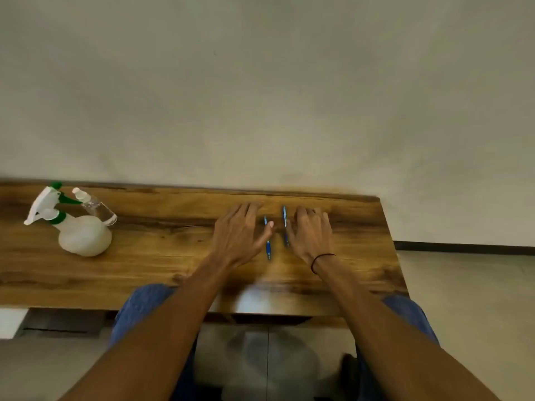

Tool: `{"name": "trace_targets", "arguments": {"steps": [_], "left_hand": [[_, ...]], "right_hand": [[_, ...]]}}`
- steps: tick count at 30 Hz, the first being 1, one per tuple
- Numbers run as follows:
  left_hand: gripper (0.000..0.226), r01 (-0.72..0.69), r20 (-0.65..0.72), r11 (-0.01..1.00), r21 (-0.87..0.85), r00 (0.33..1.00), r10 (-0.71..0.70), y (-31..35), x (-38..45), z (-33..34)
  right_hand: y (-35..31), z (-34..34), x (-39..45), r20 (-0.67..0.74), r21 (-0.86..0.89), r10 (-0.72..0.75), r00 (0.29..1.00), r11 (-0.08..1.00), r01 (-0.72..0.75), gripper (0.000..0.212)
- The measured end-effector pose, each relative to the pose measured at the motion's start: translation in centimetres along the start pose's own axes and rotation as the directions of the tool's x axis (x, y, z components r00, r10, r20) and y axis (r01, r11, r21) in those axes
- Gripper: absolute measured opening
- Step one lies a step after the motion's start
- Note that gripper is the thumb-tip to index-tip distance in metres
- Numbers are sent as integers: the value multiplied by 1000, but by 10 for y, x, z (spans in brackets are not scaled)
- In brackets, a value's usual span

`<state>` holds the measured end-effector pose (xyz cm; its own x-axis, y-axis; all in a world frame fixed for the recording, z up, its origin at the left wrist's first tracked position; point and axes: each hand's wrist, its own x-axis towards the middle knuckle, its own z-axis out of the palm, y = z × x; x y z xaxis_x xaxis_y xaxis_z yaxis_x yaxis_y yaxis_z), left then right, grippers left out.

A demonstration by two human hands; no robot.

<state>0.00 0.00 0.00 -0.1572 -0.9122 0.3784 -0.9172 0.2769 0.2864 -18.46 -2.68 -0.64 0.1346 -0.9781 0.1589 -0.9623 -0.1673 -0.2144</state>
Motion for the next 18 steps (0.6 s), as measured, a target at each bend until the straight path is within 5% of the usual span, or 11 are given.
{"name": "trace_targets", "arguments": {"steps": [12,18], "left_hand": [[24,220,53,961,-169,975,-214,-11,1,70],[29,415,149,856,-309,910,-388,-17,21,89]], "right_hand": [[-1,67,24,100,103,212,972,970,-222,25],[1,68,31,166,192,224,960,948,-254,21]]}}
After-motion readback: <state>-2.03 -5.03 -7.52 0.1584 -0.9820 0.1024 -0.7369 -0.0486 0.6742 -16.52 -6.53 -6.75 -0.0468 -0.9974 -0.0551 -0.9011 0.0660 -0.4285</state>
